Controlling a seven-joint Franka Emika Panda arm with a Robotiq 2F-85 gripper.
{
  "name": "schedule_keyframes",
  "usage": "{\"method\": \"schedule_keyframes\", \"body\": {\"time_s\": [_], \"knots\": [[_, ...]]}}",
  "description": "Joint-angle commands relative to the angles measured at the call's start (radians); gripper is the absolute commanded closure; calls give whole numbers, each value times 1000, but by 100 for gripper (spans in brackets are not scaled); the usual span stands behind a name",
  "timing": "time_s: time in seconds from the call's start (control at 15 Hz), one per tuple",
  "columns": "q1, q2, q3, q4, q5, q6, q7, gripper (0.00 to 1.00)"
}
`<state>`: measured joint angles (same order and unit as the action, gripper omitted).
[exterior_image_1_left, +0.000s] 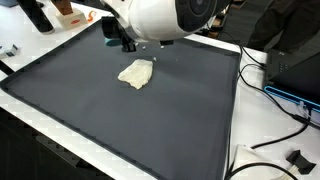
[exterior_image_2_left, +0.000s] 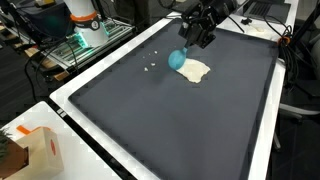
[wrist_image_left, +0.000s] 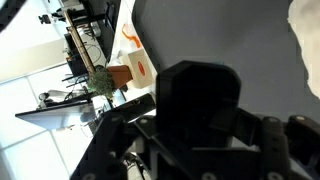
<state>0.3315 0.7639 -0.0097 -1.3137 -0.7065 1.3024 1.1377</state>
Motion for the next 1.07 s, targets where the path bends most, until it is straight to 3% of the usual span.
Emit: {"method": "schedule_keyframes", "body": {"time_s": [0.0,0.47,1.0], "knots": [[26,56,-14,56,-28,-39,-6,81],[52,113,-18,105,-58,-43,-51,81],[74,123,-4,101,-171,-5,-226,81]]}}
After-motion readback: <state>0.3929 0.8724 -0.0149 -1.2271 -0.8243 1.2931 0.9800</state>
